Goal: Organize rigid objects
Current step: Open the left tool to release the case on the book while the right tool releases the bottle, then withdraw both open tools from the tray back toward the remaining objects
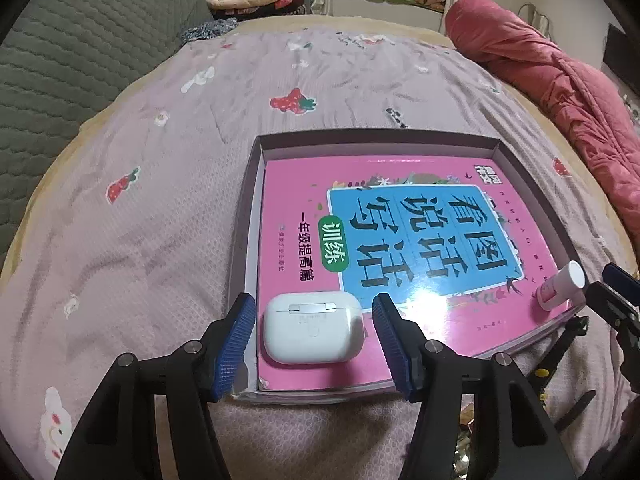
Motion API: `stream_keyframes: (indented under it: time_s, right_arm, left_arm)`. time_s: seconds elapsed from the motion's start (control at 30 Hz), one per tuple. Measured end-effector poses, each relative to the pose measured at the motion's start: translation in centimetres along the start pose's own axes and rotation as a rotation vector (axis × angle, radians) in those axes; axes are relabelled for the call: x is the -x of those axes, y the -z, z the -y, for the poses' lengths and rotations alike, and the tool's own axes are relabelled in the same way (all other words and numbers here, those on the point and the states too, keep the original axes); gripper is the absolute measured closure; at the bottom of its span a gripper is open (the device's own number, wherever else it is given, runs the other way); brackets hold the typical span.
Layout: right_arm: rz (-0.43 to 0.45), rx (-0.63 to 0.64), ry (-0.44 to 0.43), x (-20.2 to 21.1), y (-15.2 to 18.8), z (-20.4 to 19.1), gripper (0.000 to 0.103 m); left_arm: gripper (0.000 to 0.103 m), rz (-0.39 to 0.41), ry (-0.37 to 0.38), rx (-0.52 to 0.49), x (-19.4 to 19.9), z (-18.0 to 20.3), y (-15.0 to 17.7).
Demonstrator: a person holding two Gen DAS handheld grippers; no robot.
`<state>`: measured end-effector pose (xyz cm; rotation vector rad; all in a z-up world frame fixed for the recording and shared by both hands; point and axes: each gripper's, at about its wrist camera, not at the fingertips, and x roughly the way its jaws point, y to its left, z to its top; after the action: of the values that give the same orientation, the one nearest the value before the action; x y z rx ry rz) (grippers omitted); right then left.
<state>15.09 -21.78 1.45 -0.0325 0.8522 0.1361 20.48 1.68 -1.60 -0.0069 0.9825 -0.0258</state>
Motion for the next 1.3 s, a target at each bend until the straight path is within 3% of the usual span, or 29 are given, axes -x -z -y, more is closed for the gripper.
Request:
stream_keyframes:
  time_s: [0.4, 0.53, 1.0, 1.3]
  right_arm:
    - [0.003, 0.000, -0.006, 0.7, 0.5, -0.4, 0.051]
    - [0.003, 0.005, -0.004, 0.7, 0.7, -0.6, 0.051]
    - [0.010, 0.008, -0.011, 1.1, 0.8, -1.2, 0.051]
    - [0.081, 0.052, 0.015, 3.5, 1.5, -2.7, 0.050]
  left_arm:
    - [0.040, -0.009, -0.001, 0.020, 0.6, -0.6, 1.3]
    - [0.040, 0.010, -0.042, 0.027, 1.3, -0.4, 1.5]
    - [0.040, 0.027, -0.028, 0.029, 3.9, -0.2, 2.1]
    - [0.040, 0.063, -0.007, 0.013, 6.6, 0.6, 3.9]
